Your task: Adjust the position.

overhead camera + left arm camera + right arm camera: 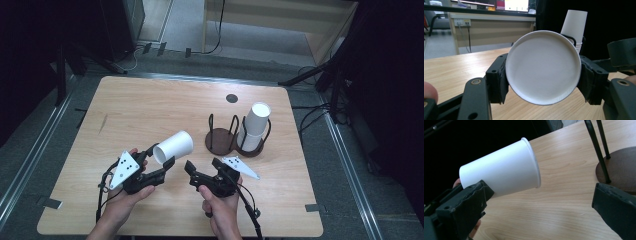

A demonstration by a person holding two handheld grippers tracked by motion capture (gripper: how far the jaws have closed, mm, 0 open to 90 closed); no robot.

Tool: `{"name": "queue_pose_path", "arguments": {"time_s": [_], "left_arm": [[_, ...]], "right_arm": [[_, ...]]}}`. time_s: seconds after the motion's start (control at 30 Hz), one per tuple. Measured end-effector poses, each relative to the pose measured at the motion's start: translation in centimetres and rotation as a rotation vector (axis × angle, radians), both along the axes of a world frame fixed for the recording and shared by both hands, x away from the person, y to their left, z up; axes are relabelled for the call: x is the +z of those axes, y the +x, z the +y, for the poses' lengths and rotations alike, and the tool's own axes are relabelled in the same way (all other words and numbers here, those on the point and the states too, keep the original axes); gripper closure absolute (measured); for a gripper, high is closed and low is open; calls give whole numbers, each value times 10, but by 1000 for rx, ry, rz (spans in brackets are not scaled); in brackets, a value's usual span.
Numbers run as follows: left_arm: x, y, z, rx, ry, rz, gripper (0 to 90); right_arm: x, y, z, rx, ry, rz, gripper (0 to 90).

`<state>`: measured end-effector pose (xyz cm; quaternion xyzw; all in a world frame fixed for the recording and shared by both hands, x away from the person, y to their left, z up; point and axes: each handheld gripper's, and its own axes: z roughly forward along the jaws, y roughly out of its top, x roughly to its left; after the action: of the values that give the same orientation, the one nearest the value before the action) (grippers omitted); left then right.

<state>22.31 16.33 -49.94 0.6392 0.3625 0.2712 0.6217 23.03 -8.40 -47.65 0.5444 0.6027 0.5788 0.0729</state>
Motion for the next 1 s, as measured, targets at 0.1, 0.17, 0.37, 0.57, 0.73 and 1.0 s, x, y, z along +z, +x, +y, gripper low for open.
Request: {"name": "queue_pose_path", "arguments": {"time_s": [0.1, 0.17, 0.37, 0.57, 0.73, 1.0], "left_arm": [[0, -1, -2, -7, -7, -9, 349], [-1, -1, -3, -9, -8, -11, 349], [-2, -2, -5, -18, -18, -18, 349], [-2, -2, -7, -20, -22, -25, 349], [-2, -3, -8, -25, -23, -34, 349], [-3, -4, -11, -31, -21, -40, 349]], "right_arm": [[-1, -1, 6, -3, 53, 18, 0], [-1, -2, 8, -7, 60, 19, 0], [0, -1, 10, -66, 173, 66, 0], [1, 2, 10, -94, 271, 125, 0], [-2, 5, 10, -94, 360, 194, 2], [-8, 9, 9, -146, 527, 349, 4]]}}
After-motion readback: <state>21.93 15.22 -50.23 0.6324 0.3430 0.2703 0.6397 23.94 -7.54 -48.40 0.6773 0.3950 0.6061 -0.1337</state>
